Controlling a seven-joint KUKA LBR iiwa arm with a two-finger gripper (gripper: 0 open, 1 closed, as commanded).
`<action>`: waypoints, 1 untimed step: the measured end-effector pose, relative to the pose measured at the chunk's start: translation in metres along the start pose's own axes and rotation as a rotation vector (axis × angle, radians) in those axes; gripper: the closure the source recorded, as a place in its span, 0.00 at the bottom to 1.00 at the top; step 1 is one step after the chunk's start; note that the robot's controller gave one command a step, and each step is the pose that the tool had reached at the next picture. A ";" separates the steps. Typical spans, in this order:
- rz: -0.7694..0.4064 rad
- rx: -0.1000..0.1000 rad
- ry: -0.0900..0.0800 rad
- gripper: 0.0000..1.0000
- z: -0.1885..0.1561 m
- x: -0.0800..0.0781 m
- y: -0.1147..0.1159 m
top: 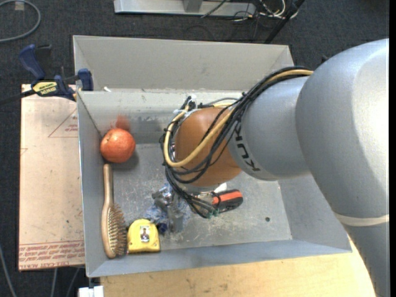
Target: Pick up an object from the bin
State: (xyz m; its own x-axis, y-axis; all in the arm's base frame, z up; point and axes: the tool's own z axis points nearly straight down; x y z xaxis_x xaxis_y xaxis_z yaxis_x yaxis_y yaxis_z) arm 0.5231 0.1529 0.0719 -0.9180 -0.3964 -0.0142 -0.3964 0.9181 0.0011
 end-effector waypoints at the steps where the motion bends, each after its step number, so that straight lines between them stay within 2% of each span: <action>1: 0.000 0.000 0.000 1.00 0.000 0.000 0.000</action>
Offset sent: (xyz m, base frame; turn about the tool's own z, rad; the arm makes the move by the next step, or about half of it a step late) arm -0.0085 0.0118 0.1138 -0.0070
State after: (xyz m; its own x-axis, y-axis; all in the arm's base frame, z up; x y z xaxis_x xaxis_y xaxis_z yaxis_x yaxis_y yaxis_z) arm 0.5231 0.1529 0.0719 -0.9180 -0.3964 -0.0142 -0.3964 0.9181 0.0011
